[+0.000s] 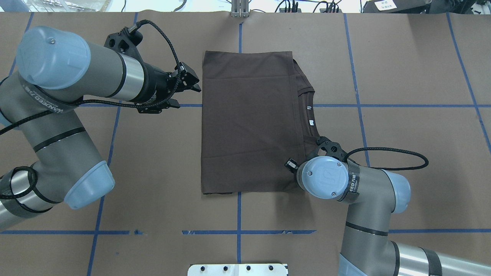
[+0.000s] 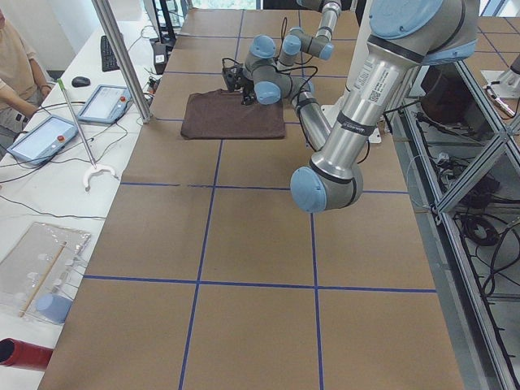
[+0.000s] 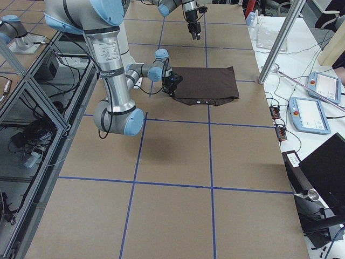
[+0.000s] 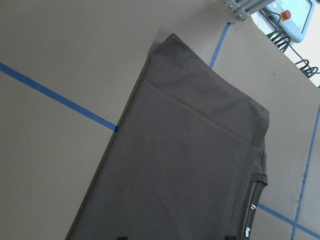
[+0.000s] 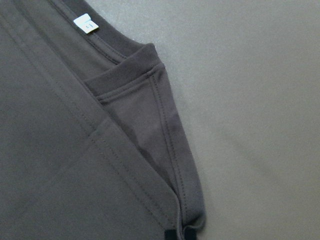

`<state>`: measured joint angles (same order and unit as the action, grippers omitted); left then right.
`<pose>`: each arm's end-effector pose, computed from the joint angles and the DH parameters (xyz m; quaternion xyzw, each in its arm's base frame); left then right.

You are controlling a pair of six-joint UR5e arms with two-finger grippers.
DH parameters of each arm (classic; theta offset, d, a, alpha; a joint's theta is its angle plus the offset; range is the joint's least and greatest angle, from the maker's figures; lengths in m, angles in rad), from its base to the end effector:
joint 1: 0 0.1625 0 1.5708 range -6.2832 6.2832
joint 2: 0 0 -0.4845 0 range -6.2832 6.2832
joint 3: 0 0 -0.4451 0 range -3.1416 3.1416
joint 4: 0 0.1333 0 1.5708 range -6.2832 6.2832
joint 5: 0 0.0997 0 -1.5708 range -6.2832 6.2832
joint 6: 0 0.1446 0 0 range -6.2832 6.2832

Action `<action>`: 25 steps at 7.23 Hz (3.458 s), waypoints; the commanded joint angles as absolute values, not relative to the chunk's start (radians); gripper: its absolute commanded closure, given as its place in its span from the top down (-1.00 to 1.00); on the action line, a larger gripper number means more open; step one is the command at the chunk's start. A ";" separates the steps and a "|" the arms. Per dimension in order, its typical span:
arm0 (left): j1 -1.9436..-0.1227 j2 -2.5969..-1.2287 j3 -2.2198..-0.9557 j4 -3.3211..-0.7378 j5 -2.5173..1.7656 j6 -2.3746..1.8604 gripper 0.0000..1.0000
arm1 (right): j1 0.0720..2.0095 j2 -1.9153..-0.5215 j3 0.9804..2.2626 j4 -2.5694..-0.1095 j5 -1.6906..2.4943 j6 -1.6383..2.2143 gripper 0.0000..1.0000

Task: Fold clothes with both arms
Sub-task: 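Move the left gripper to the shirt edge nearest the robot beside the right gripper, then grasp the shirt edge nearest the robot with both grippers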

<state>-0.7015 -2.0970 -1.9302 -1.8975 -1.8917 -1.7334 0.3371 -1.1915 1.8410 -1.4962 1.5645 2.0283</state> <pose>0.4693 -0.5113 0.1916 0.0231 0.5771 -0.2571 0.7749 -0.6203 -0.3596 0.3856 -0.0184 -0.3537 0.3629 0.8619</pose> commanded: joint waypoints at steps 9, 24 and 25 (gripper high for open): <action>-0.368 -2.031 -1.864 -1.852 -1.597 -1.937 0.43 | 0.362 -1.192 1.898 -1.545 1.601 2.002 -1.00; -0.287 -2.063 -1.756 -1.853 -1.595 -1.934 -0.99 | 0.360 -1.189 1.910 -1.545 1.601 2.000 -1.00; -0.287 -2.066 -1.759 -1.852 -1.598 -1.928 -1.00 | 0.362 -1.189 1.913 -1.545 1.601 2.000 -1.00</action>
<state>-0.2869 -2.0612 -1.7591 -1.8531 -1.5960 -1.9362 0.3607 -1.1887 1.9096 -1.5447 1.6015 2.0003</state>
